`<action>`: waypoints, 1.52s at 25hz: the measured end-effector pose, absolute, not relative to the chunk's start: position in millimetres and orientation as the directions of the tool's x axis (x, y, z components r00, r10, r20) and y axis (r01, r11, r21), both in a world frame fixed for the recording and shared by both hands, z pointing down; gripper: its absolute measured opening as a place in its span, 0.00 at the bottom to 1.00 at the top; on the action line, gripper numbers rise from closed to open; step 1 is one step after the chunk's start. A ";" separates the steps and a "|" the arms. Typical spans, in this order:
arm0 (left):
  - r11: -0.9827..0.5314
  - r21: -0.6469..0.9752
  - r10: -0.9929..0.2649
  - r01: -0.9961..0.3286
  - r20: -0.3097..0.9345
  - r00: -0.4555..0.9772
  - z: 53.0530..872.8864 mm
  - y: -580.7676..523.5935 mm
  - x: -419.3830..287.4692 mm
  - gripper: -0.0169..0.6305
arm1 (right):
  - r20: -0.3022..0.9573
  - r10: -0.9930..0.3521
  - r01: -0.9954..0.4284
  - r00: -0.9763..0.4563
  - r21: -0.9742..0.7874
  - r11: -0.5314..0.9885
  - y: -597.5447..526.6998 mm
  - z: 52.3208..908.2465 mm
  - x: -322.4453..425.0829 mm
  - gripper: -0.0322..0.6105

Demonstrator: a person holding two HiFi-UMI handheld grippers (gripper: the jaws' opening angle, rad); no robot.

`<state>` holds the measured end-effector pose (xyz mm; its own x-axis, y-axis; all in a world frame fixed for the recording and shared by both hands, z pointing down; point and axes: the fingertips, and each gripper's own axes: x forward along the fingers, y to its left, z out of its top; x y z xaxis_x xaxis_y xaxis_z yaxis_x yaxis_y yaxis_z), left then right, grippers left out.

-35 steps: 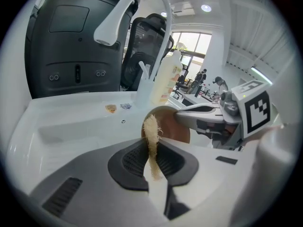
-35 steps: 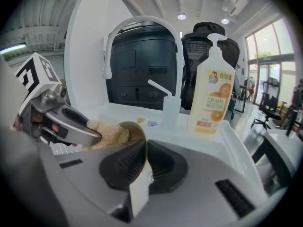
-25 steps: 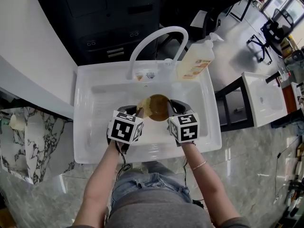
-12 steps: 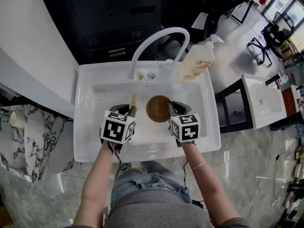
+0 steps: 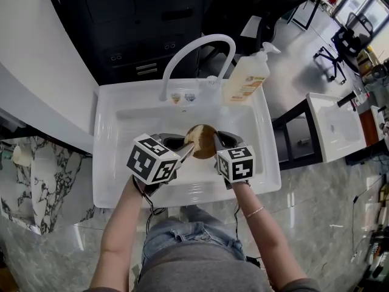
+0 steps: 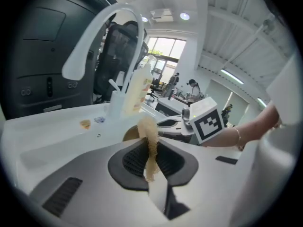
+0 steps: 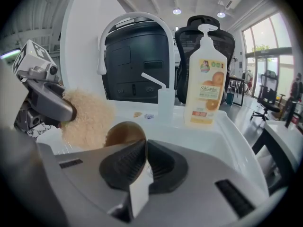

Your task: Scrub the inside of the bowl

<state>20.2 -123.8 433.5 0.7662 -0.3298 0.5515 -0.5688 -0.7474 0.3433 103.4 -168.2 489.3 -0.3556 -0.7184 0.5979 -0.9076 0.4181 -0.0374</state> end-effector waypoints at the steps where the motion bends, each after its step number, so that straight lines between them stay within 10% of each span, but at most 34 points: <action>1: -0.765 0.340 -0.297 -0.546 0.567 0.769 436.2 -121.2 27.0 0.09 | 0.596 -0.718 -0.906 -0.360 -0.038 0.422 -167.6 488.1 102.7 0.09; 16: -0.858 0.306 -0.009 -0.413 0.794 0.608 481.3 -116.8 58.7 0.09 | 0.576 -0.692 -0.831 -0.434 0.039 0.555 -155.1 465.4 80.1 0.09; 38: -0.813 0.023 -0.325 -0.582 0.812 0.485 495.5 -158.7 30.3 0.09 | 0.651 -0.643 -0.856 -0.403 -0.019 0.517 -154.1 491.5 84.1 0.09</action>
